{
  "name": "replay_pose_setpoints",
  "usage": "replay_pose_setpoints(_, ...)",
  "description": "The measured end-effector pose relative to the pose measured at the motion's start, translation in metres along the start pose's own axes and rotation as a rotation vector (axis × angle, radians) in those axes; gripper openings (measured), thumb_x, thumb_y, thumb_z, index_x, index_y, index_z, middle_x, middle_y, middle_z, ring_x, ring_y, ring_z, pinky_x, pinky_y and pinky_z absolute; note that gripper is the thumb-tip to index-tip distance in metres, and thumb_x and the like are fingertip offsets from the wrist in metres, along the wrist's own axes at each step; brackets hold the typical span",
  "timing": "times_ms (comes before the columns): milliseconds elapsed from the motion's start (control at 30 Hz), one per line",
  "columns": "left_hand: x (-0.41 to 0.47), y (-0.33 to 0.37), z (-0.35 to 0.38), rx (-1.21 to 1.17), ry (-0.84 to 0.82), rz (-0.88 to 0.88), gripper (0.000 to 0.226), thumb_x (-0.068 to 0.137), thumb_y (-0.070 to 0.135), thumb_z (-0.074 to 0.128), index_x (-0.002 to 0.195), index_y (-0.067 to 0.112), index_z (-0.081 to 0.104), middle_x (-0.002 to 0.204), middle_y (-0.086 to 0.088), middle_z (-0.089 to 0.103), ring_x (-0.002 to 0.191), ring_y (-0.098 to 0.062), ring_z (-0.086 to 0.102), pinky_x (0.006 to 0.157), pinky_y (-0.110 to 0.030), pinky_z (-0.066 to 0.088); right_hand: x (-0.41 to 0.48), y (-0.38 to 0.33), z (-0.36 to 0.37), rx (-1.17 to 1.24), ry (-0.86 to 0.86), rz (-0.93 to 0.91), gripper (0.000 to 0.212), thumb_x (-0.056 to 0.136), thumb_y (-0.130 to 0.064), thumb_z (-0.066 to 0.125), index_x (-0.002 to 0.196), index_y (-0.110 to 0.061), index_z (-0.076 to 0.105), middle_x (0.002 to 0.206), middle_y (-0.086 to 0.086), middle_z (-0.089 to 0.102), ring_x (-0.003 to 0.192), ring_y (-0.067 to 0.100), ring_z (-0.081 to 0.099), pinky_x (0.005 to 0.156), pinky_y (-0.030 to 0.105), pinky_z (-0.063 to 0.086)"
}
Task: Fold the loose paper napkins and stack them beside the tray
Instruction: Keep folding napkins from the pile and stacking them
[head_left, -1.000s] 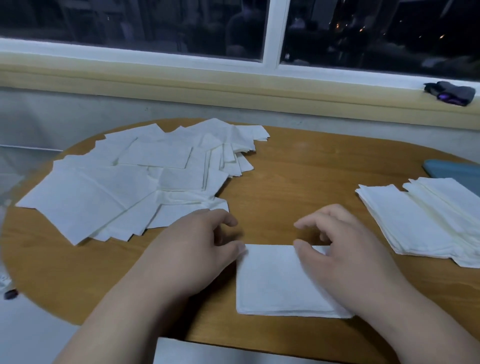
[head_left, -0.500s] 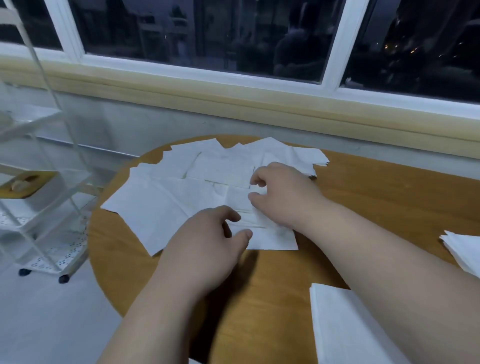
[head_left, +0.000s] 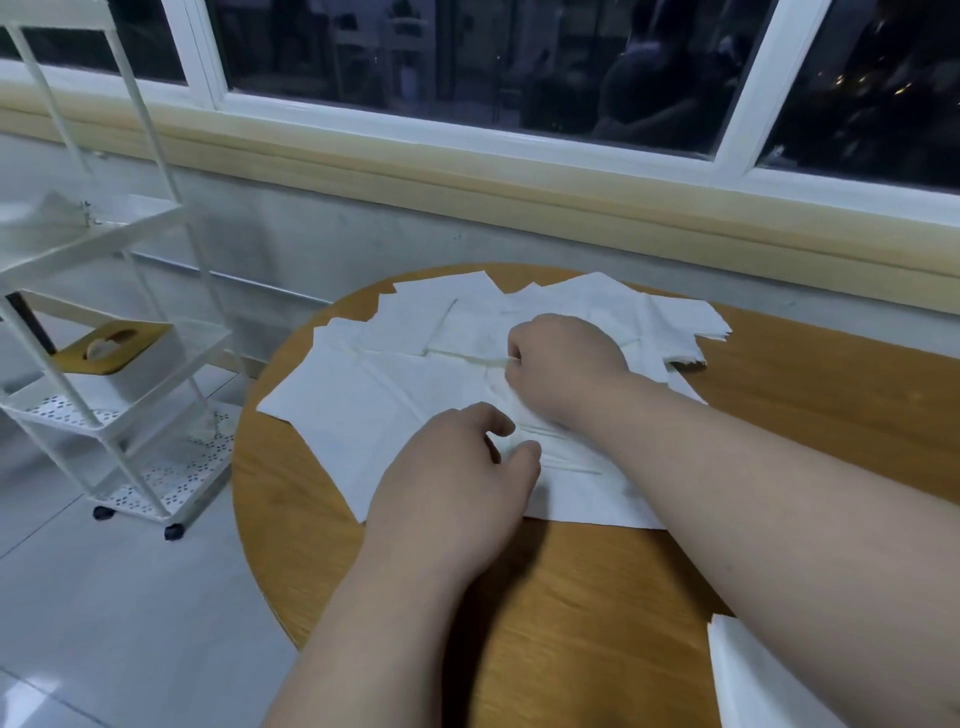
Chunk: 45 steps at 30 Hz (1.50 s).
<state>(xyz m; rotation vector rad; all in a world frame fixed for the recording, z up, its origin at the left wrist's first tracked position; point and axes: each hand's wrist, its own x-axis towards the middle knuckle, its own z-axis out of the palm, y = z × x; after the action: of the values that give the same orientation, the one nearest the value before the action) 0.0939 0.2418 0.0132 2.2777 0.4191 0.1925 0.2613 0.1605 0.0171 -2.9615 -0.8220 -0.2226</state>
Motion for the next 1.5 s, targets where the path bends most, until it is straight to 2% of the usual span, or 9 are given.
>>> replay_pose_setpoints(267,0.0,0.003,0.007,-0.035,0.165,0.094,0.054,0.088,0.042,0.062,0.139,0.033,0.048,0.127,0.011,0.047,0.121,-0.014,0.048,0.094,-0.028,0.041,-0.042,0.011,-0.039,0.146,0.136,-0.039,0.012,0.091,-0.021,0.048,0.091,-0.02,0.06,0.087,-0.003,0.063,0.087,0.023,0.057,0.068,0.037,0.048)
replay_pose_setpoints(500,-0.016,0.019,0.019,-0.085,0.18,0.211,0.095,0.082,0.039,0.073,0.157,0.029,0.016,0.158,0.012,0.023,0.145,-0.009,0.016,0.113,-0.027,0.023,-0.158,0.047,-0.082,0.376,0.101,0.004,0.013,0.093,-0.029,0.057,0.093,-0.035,0.068,0.09,-0.023,0.067,0.089,-0.001,0.055,0.067,0.013,0.04)
replay_pose_setpoints(600,-0.031,0.032,0.022,-0.144,0.003,0.249,0.08,0.083,0.04,0.072,0.149,0.046,0.026,0.136,0.029,0.047,0.128,0.002,0.043,0.101,-0.027,0.041,-0.209,0.066,-0.091,0.523,0.111,0.108,0.016,0.09,-0.027,0.061,0.084,-0.037,0.071,0.087,-0.029,0.067,0.088,-0.004,0.059,0.066,0.018,0.046)
replay_pose_setpoints(733,-0.059,0.054,0.031,-0.221,-0.268,0.35,0.014,0.093,0.031,0.064,0.096,0.042,0.072,0.089,0.025,0.073,0.085,0.004,0.068,0.075,-0.021,0.051,-0.268,0.09,-0.09,0.743,0.167,0.247,0.022,0.089,-0.022,0.066,0.078,-0.041,0.072,0.083,-0.023,0.071,0.079,-0.002,0.064,0.059,0.02,0.049)
replay_pose_setpoints(833,-0.079,0.07,0.038,-0.264,-0.425,0.363,0.02,0.096,0.029,0.063,0.088,0.041,0.076,0.088,0.023,0.075,0.085,0.006,0.069,0.071,-0.014,0.047,-0.299,0.102,-0.083,0.893,0.238,0.355,0.024,0.088,-0.019,0.069,0.078,-0.041,0.073,0.077,-0.016,0.072,0.072,0.002,0.066,0.058,0.018,0.049)
replay_pose_setpoints(967,-0.089,0.077,0.049,-0.195,-0.594,0.356,0.011,0.094,0.037,0.066,0.092,0.037,0.077,0.092,0.018,0.076,0.09,-0.002,0.071,0.089,-0.036,0.055,-0.318,0.115,-0.073,0.959,0.23,0.44,0.022,0.089,-0.022,0.069,0.082,-0.042,0.072,0.078,-0.014,0.072,0.072,0.004,0.067,0.062,0.022,0.052)
replay_pose_setpoints(1067,-0.086,0.075,0.052,-0.046,-0.642,0.329,0.043,0.08,0.06,0.06,0.092,0.022,0.075,0.087,0.005,0.076,0.082,-0.016,0.071,0.085,-0.045,0.055,-0.32,0.126,-0.063,0.926,0.234,0.502,0.01,0.085,-0.032,0.072,0.086,-0.042,0.071,0.083,-0.015,0.072,0.076,0.005,0.066,0.07,0.033,0.053)
replay_pose_setpoints(1200,-0.08,0.073,0.052,0.081,-0.669,0.23,0.052,0.078,0.059,0.069,0.075,0.007,0.067,0.059,0.001,0.053,0.056,-0.01,0.044,0.06,-0.033,0.036,-0.315,0.132,-0.053,0.835,0.179,0.499,0.012,0.083,-0.043,0.073,0.094,-0.045,0.067,0.084,-0.019,0.067,0.069,0.002,0.061,0.059,0.017,0.047)
replay_pose_setpoints(1500,-0.075,0.071,0.06,0.404,-0.656,0.15,0.041,0.081,0.057,0.07,0.075,0.017,0.072,0.056,0.0,0.054,0.048,-0.004,0.045,0.055,-0.024,0.037,-0.307,0.129,-0.036,0.569,0.033,0.466,0.027,0.091,-0.05,0.065,0.117,-0.049,0.059,0.093,-0.026,0.054,0.064,-0.002,0.054,0.053,0.012,0.036)
